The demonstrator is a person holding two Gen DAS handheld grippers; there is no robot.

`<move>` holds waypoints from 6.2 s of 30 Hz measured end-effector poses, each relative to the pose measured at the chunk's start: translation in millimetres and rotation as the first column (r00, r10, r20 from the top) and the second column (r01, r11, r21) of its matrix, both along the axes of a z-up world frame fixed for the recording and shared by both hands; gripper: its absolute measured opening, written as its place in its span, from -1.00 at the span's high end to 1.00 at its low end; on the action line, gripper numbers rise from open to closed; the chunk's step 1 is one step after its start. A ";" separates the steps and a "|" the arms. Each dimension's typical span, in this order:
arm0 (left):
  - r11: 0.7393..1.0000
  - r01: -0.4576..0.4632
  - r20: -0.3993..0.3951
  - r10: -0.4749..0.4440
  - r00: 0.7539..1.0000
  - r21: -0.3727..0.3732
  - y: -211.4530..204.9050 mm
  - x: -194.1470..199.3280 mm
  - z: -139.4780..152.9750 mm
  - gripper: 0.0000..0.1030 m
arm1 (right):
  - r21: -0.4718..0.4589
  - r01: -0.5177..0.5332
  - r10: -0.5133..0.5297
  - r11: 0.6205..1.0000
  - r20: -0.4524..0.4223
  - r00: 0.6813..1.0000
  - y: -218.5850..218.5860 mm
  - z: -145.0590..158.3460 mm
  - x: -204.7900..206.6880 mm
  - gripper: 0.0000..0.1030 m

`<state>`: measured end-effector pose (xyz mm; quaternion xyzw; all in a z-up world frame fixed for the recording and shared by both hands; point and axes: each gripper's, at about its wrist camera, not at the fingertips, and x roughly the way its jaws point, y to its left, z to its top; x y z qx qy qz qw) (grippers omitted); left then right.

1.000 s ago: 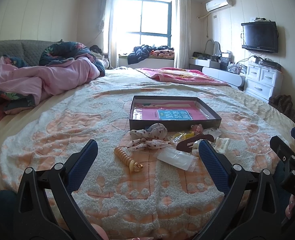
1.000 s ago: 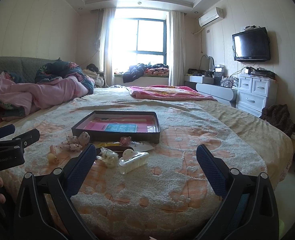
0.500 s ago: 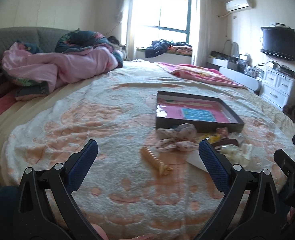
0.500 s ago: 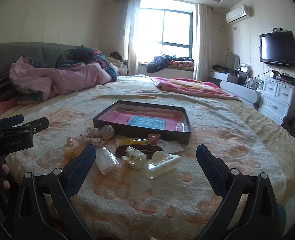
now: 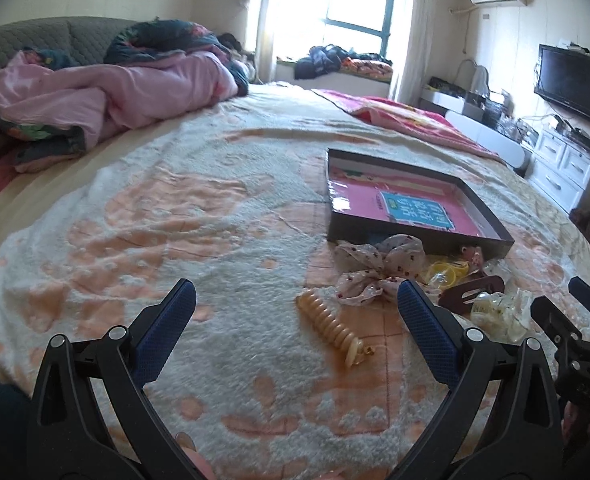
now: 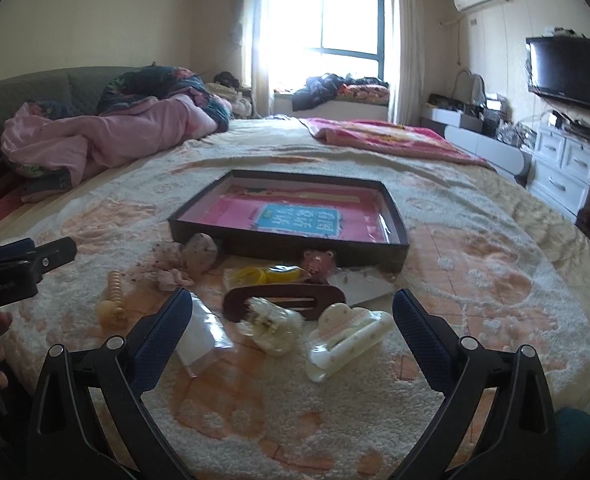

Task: Organize jewelry
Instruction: 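Grasp the white cloud-shaped claw clip with the right tool while the left tool grasps the polka-dot bow, then carry the claw clip into the tray and open the right tool while the left tool releases the bow there, then withdraw both open tools from the tray toward the remaining accessories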

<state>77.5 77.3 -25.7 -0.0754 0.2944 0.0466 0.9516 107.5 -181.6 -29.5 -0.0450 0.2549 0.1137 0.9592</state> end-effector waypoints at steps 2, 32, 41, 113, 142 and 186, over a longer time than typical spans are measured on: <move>1.000 0.031 -0.019 -0.031 0.999 -0.005 -4.9 8.0 -2.0 -0.80 | 0.012 0.031 -0.031 0.999 -0.022 0.999 -9.5 -5.0 6.6 -0.88; 0.969 0.242 -0.225 -0.248 0.942 -0.054 -51.3 101.7 -37.4 -0.32 | 0.042 0.061 -0.049 0.997 -0.238 0.970 -42.9 -51.0 62.6 -0.23; 0.961 0.275 -0.248 -0.270 0.930 -0.015 -63.7 106.2 -46.3 0.54 | 0.051 0.101 -0.092 0.994 -0.155 0.984 -64.6 -36.4 55.8 -0.23; 0.965 0.261 -0.143 -0.262 0.954 -0.025 -68.5 205.2 -20.8 0.72 | -0.033 -0.032 0.028 0.999 -0.125 0.992 -14.0 -17.3 213.9 -0.23; 0.983 0.183 0.063 -0.181 0.981 -0.027 -55.7 122.5 21.1 -0.47 | 0.033 0.042 -0.043 0.999 0.045 0.998 -43.4 21.0 136.8 -0.84; 0.997 0.073 0.151 -0.073 0.986 0.009 -2.1 28.1 26.9 -0.78 | 0.037 -0.107 0.103 0.994 0.094 0.990 -7.5 33.1 32.0 -0.88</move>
